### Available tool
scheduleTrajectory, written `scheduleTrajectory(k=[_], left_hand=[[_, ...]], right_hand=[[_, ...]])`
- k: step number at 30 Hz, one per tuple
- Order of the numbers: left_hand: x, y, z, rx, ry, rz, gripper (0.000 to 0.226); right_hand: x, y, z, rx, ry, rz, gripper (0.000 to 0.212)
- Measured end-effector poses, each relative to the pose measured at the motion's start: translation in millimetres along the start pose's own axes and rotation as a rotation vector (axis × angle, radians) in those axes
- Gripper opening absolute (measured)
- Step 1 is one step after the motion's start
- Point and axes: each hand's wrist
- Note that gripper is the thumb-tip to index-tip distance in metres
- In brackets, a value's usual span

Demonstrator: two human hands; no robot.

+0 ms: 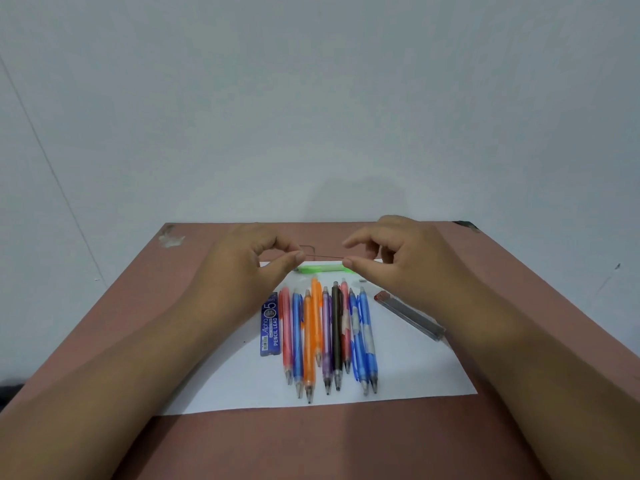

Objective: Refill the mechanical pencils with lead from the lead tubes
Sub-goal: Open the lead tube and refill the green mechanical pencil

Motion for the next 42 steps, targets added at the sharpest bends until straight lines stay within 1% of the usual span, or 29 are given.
scheduleTrajectory(k=[2, 5, 8, 9, 11, 12, 14, 16, 18, 20, 23, 25, 28, 32, 34, 38, 42], left_hand=[[3, 0, -1, 0.019, 0.026, 0.007, 0.020], [4, 0, -1, 0.033, 0.065, 0.026, 0.022], [7, 0, -2, 0.035, 0.114, 0.045, 0.022], [7, 0, -3, 0.032, 0.124, 0.048, 0.021], [8, 1, -3, 0.028, 0.133, 0.039, 0.011], [7, 2, -3, 0.029, 0.128, 0.014, 0.010], [3, 3, -2, 0.042, 0.089, -0.092, 0.017], [1, 1, 1, 0.069, 0.048, -0.179, 0.015], [1, -1, 4, 0.060, 0.000, -0.203, 0.018], [3, -4, 8, -0.010, -0.064, -0.202, 0.017], [5, -10, 16, -0.171, -0.091, -0.048, 0.007], [9, -16, 25, -0.220, -0.064, 0.067, 0.005], [18, -19, 40, -0.252, 0.018, 0.183, 0.006], [29, -6, 57, -0.439, 0.120, 0.394, 0.018], [32, 6, 63, -0.487, 0.155, 0.463, 0.021], [31, 29, 70, -0.506, 0.186, 0.460, 0.026], [27, 36, 75, -0.529, 0.173, 0.441, 0.025]], right_hand=[[0, 4, 1, -0.003, -0.016, -0.017, 0.019], [2, 9, 2, 0.011, -0.066, -0.084, 0.010], [1, 12, 4, 0.001, -0.082, -0.117, 0.009], [1, 13, 5, -0.007, -0.086, -0.126, 0.009], [0, 14, 4, -0.015, -0.093, -0.144, 0.009], [1, 14, 4, -0.012, -0.089, -0.142, 0.009], [4, 13, 4, 0.003, -0.069, -0.129, 0.009], [8, 12, 4, 0.018, -0.031, -0.114, 0.008], [11, 11, 4, 0.038, 0.001, -0.087, 0.008], [13, 10, 4, 0.069, 0.019, -0.066, 0.007], [13, 9, 2, 0.094, 0.050, 0.006, 0.012], [14, 8, 2, 0.114, 0.075, 0.070, 0.015], [15, 6, 3, 0.169, 0.117, 0.122, 0.013], [18, 4, 2, 0.227, 0.132, 0.141, 0.011], [19, 4, 2, 0.242, 0.140, 0.153, 0.010], [20, 3, 2, 0.249, 0.138, 0.147, 0.009], [18, 2, 2, 0.249, 0.125, 0.145, 0.009]])
Point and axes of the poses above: each hand's wrist, its own z-axis towards the middle knuckle, its own y-axis out of the palm, x = y × z, and after that the axes turned 12 degrees about z, right-handed
